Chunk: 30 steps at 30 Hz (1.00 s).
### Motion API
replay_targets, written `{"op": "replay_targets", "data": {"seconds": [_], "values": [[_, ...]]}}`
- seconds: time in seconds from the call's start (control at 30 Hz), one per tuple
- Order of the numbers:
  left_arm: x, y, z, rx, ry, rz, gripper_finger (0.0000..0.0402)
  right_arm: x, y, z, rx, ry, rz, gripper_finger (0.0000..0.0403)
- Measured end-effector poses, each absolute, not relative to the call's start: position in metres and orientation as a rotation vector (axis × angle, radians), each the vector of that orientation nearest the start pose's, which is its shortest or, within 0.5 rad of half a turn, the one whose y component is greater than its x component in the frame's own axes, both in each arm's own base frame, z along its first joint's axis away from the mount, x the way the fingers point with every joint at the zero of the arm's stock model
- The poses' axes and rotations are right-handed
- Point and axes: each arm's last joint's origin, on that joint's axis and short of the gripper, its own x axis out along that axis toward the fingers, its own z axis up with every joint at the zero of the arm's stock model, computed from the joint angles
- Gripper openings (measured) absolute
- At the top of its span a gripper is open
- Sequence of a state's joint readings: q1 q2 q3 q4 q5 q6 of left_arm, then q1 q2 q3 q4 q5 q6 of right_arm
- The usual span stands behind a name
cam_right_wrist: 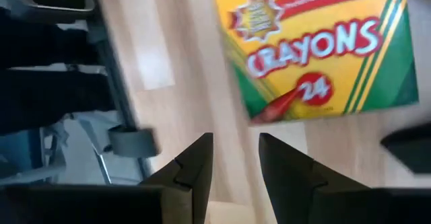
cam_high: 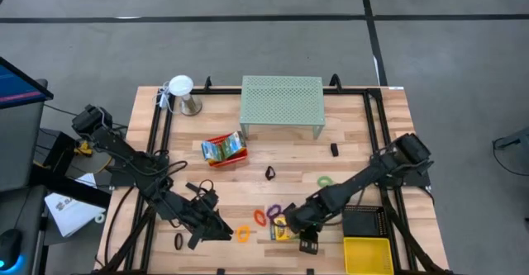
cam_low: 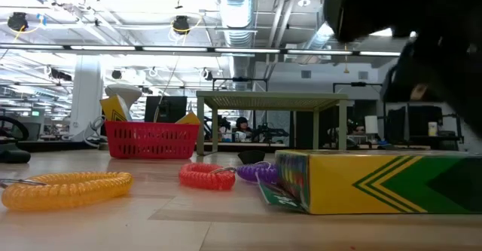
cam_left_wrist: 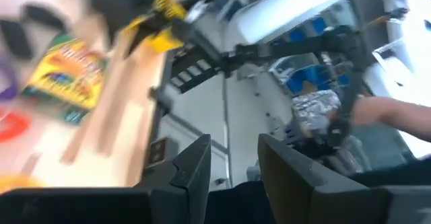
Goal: Pick & Place Office Desk Supplies
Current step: Put the yellow crayon box into the red bin
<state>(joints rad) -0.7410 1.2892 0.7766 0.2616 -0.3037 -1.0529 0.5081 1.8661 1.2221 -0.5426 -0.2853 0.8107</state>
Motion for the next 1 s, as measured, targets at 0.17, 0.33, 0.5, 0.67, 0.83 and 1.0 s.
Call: {"op": "replay_targets", "data": {"seconds": [0.17, 0.33, 0.5, 0.67, 0.83, 1.0], "values": [[0.212, -0.18, 0.255, -1.015, 0.441, -0.151, 0.014, 0.31, 0.176, 0.187, 0.538, 1.347, 0.078, 0.0118], [0.226, -0.181, 0.237, -1.155, 0.502, -0.07, 0.0179, 0.304, 0.172, 0.186, 0.492, 1.38, 0.005, 0.0118], [0.254, -0.185, 0.204, -1.287, 0.559, -0.05, 0.0208, 0.297, 0.17, 0.177, 0.452, 1.4, -0.071, 0.0118], [0.289, -0.187, 0.197, -1.339, 0.505, -0.051, 0.0212, 0.29, 0.163, 0.161, 0.466, 1.426, -0.111, 0.0118], [0.318, -0.183, 0.192, -1.366, 0.569, -0.009, 0.02, 0.29, 0.156, 0.15, 0.487, 1.413, -0.114, 0.0118], [0.33, -0.18, 0.18, -1.39, 0.642, 0.049, 0.0183, 0.296, 0.149, 0.146, 0.521, 1.363, -0.102, 0.0118]]}}
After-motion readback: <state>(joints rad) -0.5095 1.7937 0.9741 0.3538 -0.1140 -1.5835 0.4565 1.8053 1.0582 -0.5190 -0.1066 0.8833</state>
